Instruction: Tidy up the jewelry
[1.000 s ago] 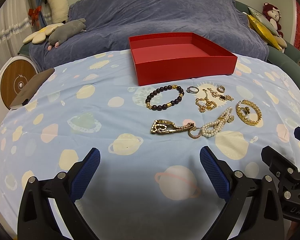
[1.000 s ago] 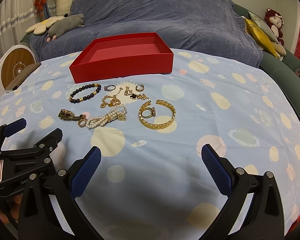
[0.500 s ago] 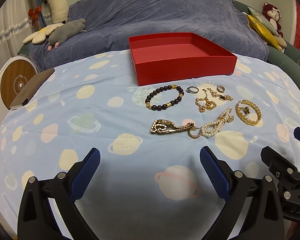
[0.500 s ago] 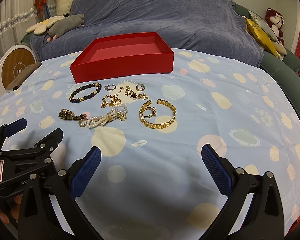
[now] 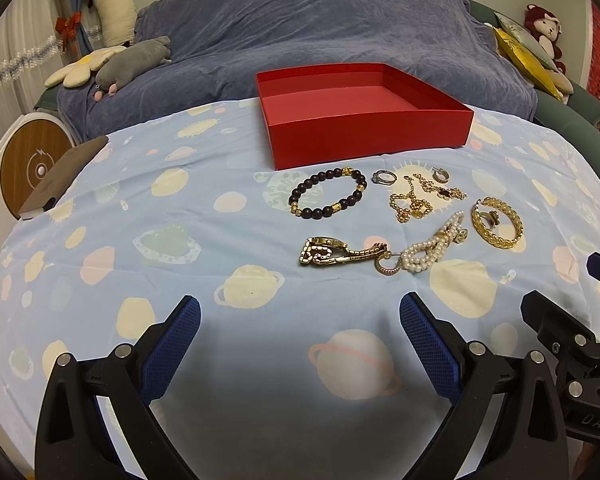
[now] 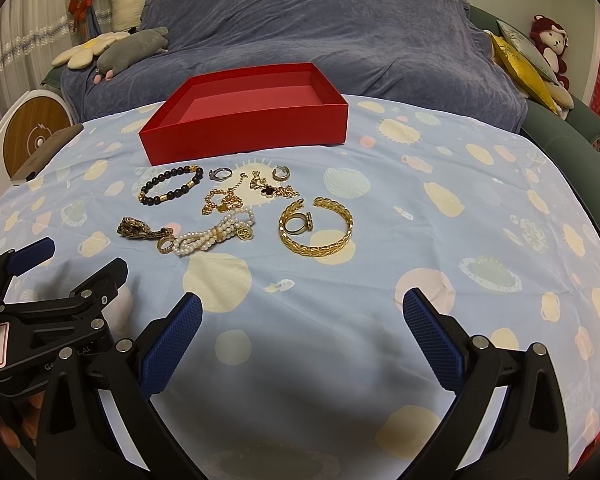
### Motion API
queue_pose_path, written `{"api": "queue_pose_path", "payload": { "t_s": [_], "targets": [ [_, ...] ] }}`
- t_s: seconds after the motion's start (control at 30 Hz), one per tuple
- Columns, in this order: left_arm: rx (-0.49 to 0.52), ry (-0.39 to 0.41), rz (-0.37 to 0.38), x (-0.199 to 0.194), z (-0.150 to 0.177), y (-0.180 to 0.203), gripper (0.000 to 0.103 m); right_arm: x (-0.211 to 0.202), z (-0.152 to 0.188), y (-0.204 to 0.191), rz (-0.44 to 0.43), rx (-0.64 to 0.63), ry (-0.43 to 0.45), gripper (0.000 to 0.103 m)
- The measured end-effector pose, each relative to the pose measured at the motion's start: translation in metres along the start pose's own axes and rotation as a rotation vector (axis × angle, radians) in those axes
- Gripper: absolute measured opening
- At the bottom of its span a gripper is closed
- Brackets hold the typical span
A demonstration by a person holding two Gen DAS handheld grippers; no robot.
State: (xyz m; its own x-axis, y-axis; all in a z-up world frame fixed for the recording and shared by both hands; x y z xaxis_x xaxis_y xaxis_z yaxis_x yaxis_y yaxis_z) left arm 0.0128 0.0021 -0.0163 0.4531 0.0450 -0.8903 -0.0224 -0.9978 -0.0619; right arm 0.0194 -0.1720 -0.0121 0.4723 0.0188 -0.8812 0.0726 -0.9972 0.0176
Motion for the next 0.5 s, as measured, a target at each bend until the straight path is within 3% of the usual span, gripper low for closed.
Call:
{"api": "queue_pose_path", "payload": {
  "t_s": [0.5],
  "targets": [
    [0.000, -0.001, -0.001, 0.0007, 0.0002, 0.0005, 0.098, 0.0008, 0.0016, -0.0006, -0.004, 0.000, -0.002, 0.098]
  ]
}}
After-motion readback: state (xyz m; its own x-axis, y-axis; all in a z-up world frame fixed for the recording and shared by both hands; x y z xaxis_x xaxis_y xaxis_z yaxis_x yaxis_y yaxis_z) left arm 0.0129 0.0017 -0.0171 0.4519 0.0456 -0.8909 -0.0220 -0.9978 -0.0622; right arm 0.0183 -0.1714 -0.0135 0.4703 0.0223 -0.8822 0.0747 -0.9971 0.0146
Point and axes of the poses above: each gripper's, at about its wrist camera, not at the fingertips, and x roughly the way its jaws point, y to its right, z to its underside, the point moved 2 cm from there along x, roughly the way its jaws point, and after that the axes turned 15 degrees about -y, right-handed, at the moved point
